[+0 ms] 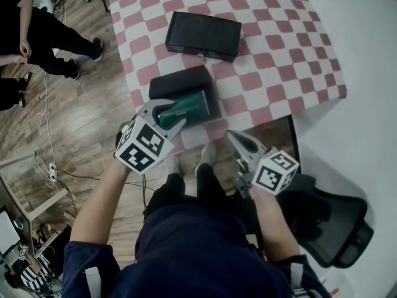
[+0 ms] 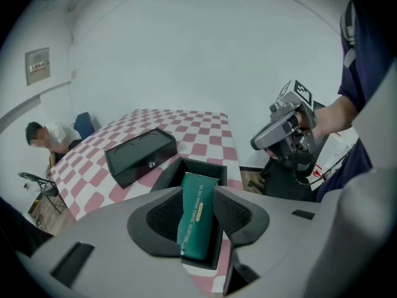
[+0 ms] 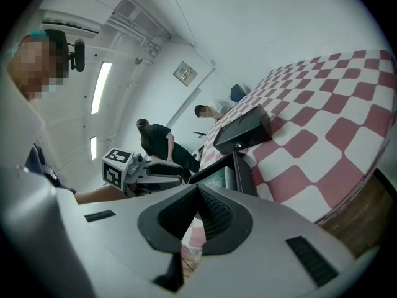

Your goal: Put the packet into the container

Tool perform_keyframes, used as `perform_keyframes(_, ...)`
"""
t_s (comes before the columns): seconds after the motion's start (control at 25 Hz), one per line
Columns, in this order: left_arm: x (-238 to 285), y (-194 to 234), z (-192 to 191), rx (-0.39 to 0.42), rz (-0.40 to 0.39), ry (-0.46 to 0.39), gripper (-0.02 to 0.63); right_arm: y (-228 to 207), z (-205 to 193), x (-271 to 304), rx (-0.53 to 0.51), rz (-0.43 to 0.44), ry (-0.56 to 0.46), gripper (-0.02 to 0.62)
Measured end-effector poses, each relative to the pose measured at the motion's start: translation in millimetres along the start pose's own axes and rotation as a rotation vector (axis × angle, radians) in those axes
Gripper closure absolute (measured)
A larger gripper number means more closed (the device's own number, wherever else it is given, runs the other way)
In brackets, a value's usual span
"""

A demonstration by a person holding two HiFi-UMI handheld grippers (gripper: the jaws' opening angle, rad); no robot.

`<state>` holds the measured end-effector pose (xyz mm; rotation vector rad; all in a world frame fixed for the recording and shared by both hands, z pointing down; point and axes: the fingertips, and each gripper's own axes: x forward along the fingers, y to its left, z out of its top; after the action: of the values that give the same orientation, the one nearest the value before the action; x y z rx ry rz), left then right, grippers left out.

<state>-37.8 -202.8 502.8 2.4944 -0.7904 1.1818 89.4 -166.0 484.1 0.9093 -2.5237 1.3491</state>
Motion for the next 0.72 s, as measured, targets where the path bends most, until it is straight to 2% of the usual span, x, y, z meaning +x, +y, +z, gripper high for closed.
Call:
perform_keyframes(0.16, -24, 4, -2, -0.065, 0.038, -0.088, 0.509, 17, 6, 4, -0.026, -0.004, -0.004, 0.578)
perform_keyframes(0.32, -49, 7, 2, -0.123, 0.06, -0.19, 0.555, 34, 17, 7, -0.072, -0.011, -0.013, 0.578)
perform_keyframes(0.72, -110, 15, 9, -0.207, 0.112, -0.4, 0.58, 72, 37, 18, -0.149, -0.02, -0.051, 0.578)
